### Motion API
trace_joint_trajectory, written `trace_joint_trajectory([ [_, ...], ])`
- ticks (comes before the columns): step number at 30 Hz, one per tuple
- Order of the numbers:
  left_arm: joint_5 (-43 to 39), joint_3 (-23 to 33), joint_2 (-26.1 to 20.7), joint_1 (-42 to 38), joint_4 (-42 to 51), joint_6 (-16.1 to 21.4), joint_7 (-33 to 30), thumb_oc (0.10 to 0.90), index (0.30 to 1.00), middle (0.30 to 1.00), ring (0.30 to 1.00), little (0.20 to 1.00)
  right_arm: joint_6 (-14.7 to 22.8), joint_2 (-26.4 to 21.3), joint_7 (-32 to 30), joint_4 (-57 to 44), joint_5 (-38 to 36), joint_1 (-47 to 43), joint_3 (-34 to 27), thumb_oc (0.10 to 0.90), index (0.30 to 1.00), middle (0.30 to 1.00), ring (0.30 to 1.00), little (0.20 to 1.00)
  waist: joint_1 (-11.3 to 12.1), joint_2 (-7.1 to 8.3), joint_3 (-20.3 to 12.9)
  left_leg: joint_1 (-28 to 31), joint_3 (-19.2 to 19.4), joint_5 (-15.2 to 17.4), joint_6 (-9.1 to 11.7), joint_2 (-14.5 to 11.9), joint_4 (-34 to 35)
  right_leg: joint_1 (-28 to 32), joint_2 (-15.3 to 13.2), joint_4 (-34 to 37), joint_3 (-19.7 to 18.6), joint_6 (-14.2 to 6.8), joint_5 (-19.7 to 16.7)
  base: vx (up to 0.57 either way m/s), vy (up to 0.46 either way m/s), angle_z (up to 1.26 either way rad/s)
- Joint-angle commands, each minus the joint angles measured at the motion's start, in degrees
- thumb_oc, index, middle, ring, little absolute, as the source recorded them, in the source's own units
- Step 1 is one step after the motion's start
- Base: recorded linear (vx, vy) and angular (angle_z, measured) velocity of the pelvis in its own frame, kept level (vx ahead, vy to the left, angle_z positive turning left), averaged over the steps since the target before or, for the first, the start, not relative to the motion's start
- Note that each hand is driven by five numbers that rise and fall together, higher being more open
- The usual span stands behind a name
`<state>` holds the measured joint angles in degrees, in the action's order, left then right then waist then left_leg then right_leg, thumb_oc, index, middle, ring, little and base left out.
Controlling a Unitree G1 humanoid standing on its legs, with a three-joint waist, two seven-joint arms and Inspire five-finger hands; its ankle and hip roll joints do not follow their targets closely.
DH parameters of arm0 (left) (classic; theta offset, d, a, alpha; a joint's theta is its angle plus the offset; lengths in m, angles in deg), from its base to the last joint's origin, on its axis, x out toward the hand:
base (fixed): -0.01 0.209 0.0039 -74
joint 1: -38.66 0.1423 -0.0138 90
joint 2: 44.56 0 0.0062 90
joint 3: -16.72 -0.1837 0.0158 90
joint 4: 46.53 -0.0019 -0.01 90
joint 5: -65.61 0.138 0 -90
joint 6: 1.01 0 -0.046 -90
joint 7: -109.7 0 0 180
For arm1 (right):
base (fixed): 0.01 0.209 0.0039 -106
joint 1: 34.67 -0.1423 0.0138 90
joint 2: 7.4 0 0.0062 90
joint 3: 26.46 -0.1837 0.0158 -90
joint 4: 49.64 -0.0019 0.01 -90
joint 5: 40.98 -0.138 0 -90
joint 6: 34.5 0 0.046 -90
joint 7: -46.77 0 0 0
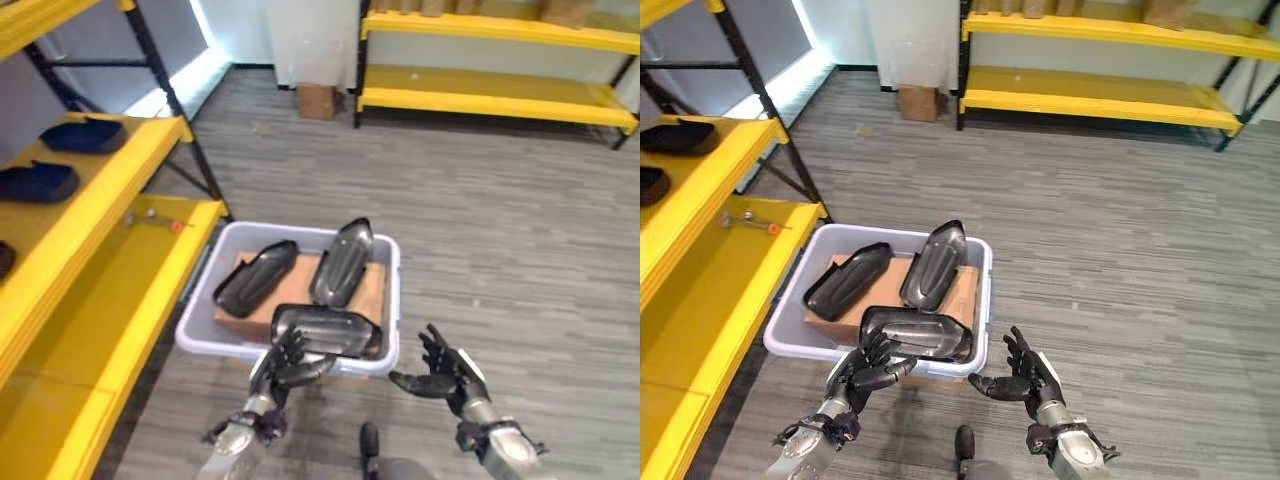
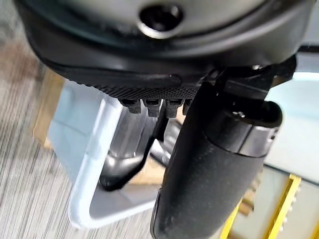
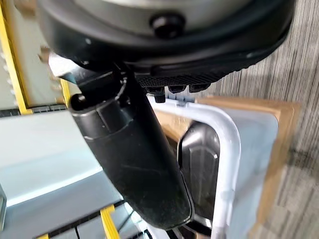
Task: Move parts from the plastic box to the shelf.
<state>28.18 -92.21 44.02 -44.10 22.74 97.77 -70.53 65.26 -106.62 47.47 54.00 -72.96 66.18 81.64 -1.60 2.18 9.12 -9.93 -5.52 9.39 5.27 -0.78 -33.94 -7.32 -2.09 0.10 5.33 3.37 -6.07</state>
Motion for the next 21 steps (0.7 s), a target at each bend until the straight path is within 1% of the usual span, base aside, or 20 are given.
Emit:
trace_joint_trajectory([
  [1,0.34,0.13,-2.05,-1.62,4.84,4.86,1.10,0.900,1.000,1.000,1.000,1.000,5.96,-1.68,-0.47,-4.85,-0.92,-2.95,-1.59,0.900,1.000,1.000,1.000,1.000,0.49,2.09,-0.68,2.40,1.63,-11.78,-3.17,-2.08,20.05,2.30,-0.92,-6.23,-4.78,-5.04,5.72,0.10,0.066,0.17],
  [2,0.34,0.13,-2.05,-1.62,4.84,4.86,1.10,0.900,1.000,1.000,1.000,1.000,5.96,-1.68,-0.47,-4.85,-0.92,-2.95,-1.59,0.900,1.000,1.000,1.000,1.000,0.52,2.10,-0.62,2.51,1.66,-11.80,-3.17,-2.08,20.12,2.37,-0.93,-6.22,-4.80,-5.04,5.72,0.15,0.157,0.01],
  [3,0.71,0.17,-2.01,-1.21,4.81,4.78,1.03,0.900,1.000,1.000,1.000,1.000,6.09,-1.89,-0.99,-4.94,-0.66,-3.00,-1.98,0.900,1.000,1.000,1.000,1.000,0.23,1.63,-1.37,2.18,2.32,-15.15,-2.24,-7.71,28.33,2.60,-1.61,-6.41,-4.95,-5.62,6.89,0.13,0.204,-0.21],
  [4,1.18,0.01,-1.99,-1.24,4.62,4.80,0.82,0.900,1.000,1.000,1.000,1.000,6.24,-1.91,-1.26,-4.84,-0.69,-2.91,-2.14,0.900,1.000,1.000,1.000,1.000,0.07,1.22,-1.41,2.22,3.79,-17.48,-1.69,-9.80,30.49,2.89,-2.01,-6.54,-4.94,-5.86,7.32,0.16,0.286,0.01],
  [5,1.28,0.23,-2.03,-1.18,4.76,4.91,0.87,0.900,1.000,1.000,1.000,1.000,6.07,-1.79,-1.26,-5.05,-1.08,-2.91,-2.34,0.900,1.000,1.000,1.000,1.000,0.24,0.80,-1.47,3.05,3.56,-18.47,-1.22,-10.24,31.20,3.10,-2.04,-6.47,-5.57,-6.06,7.44,0.13,0.262,0.01],
  [6,1.47,0.43,-1.94,-0.99,4.56,4.89,0.83,0.900,1.000,1.000,1.000,1.000,5.82,-1.57,-0.99,-4.99,-0.89,-2.72,-2.31,0.900,1.000,1.000,1.000,1.000,0.19,0.19,-1.92,4.39,3.45,-16.61,-1.41,-9.77,32.60,3.44,-2.28,-6.31,-6.02,-6.63,7.65,0.14,0.266,0.01],
  [7,1.45,0.60,-1.96,-1.04,4.61,4.91,1.11,0.900,1.000,1.000,1.000,1.000,5.74,-1.19,-0.77,-4.90,-0.82,-2.70,-2.36,0.900,1.000,1.000,1.000,1.000,-0.02,-0.16,-2.34,4.92,5.10,-16.34,-1.16,-9.82,33.25,3.86,-2.70,-6.14,-6.13,-6.86,7.43,0.16,0.274,-0.49],
  [8,1.29,0.48,-2.13,-1.48,4.43,5.01,1.33,0.900,1.000,1.000,1.000,1.000,5.53,-0.93,-0.68,-4.75,-0.94,-2.53,-2.43,0.900,1.000,1.000,1.000,1.000,-0.30,-0.26,-2.61,5.28,6.49,-15.87,-1.01,-9.27,33.07,4.17,-3.48,-5.79,-6.21,-7.30,6.83,0.16,0.273,-0.66],
  [10,1.38,0.54,-2.58,-1.70,4.73,5.27,1.69,0.900,1.000,1.000,1.000,1.000,5.34,-0.16,-0.49,-4.96,-1.00,-2.23,-2.49,0.900,1.000,1.000,1.000,1.000,-0.22,-0.31,-3.05,6.00,7.60,-14.35,-1.37,-7.99,32.77,5.05,-4.95,-4.56,-6.66,-8.10,6.06,0.12,0.211,-0.53],
  [11,1.38,0.54,-2.59,-1.69,4.73,5.27,1.69,0.900,1.000,1.000,1.000,1.000,5.34,-0.15,-0.49,-4.96,-1.00,-2.23,-2.49,0.900,1.000,1.000,1.000,1.000,-0.17,-0.29,-3.02,6.06,7.67,-14.32,-1.39,-7.97,32.76,5.10,-4.97,-4.52,-6.71,-8.12,6.04,0.13,0.218,-0.54],
  [12,1.73,0.83,-3.30,-2.15,5.10,5.43,1.64,0.900,1.000,1.000,1.000,1.000,5.10,0.53,-0.36,-4.93,-0.97,-2.32,-2.14,0.900,1.000,1.000,1.000,1.000,0.04,-0.16,-3.45,6.62,9.43,-12.57,-1.85,-6.98,31.81,5.66,-6.49,-3.48,-7.39,-9.01,5.03,0.12,0.211,-0.47],
  [13,1.81,0.90,-3.51,-2.32,5.10,5.46,1.58,0.900,1.000,1.000,1.000,1.000,4.97,0.78,-0.26,-4.79,-0.75,-2.53,-1.94,0.900,1.000,1.000,1.000,1.000,0.18,-0.10,-3.50,6.80,10.12,-11.74,-2.09,-6.54,31.38,5.69,-7.07,-3.12,-7.62,-9.45,4.67,0.18,0.307,-0.35],
  [14,1.92,1.19,-3.63,-2.89,4.98,5.53,1.35,0.900,1.000,1.000,1.000,1.000,4.89,1.08,-0.08,-4.77,-0.72,-2.82,-1.57,0.900,1.000,1.000,1.000,1.000,0.33,-0.01,-3.63,6.66,11.13,-10.59,-2.33,-5.93,30.10,5.79,-8.27,-2.48,-7.70,-10.11,4.11,0.12,0.200,-0.15],
  [18,1.93,1.39,-4.15,-4.15,5.30,5.85,0.76,0.900,1.000,1.000,1.000,1.000,5.04,1.06,-0.22,-4.77,-0.27,-3.80,-1.05,0.900,1.000,1.000,1.000,1.000,0.38,0.20,-3.66,6.67,12.38,-9.20,-2.70,-5.31,28.51,5.70,-9.47,-1.53,-8.13,-10.93,3.18,0.09,0.097,-0.03],
  [21,1.79,1.86,-4.43,-4.17,5.92,5.87,0.37,0.900,1.000,1.000,1.000,1.000,5.03,1.03,-0.19,-5.19,-0.11,-4.06,-0.72,0.900,1.000,1.000,1.000,1.000,0.43,0.19,-3.84,7.02,13.31,-9.12,-2.69,-5.15,28.50,5.35,-9.85,-0.92,-8.69,-11.44,2.34,0.08,0.032,-0.18],
])
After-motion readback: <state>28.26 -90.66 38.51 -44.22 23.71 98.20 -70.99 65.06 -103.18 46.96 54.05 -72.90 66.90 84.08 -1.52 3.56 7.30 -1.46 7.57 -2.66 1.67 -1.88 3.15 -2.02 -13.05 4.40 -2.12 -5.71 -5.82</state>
